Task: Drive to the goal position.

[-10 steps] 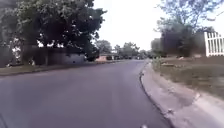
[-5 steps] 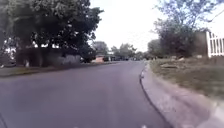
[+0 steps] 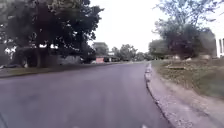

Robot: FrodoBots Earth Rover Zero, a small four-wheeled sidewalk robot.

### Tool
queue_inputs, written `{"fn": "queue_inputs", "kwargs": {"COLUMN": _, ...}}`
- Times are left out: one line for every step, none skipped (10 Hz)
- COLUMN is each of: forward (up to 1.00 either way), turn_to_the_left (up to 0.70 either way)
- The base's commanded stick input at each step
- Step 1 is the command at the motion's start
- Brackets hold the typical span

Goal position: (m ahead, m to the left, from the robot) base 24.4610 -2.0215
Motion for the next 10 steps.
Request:
{"fn": "queue_inputs", "kwargs": {"forward": 1.0, "turn_to_the_left": -0.37}}
{"fn": "queue_inputs", "kwargs": {"forward": 1.0, "turn_to_the_left": -0.37}}
{"fn": "queue_inputs", "kwargs": {"forward": 1.0, "turn_to_the_left": -0.37}}
{"fn": "queue_inputs", "kwargs": {"forward": 1.0, "turn_to_the_left": -0.37}}
{"fn": "queue_inputs", "kwargs": {"forward": 1.0, "turn_to_the_left": -0.37}}
{"fn": "queue_inputs", "kwargs": {"forward": 1.0, "turn_to_the_left": 0.0}}
{"fn": "queue_inputs", "kwargs": {"forward": 1.0, "turn_to_the_left": 0.0}}
{"fn": "queue_inputs", "kwargs": {"forward": 1.0, "turn_to_the_left": 0.0}}
{"fn": "queue_inputs", "kwargs": {"forward": 1.0, "turn_to_the_left": 0.0}}
{"fn": "queue_inputs", "kwargs": {"forward": 1.0, "turn_to_the_left": 0.0}}
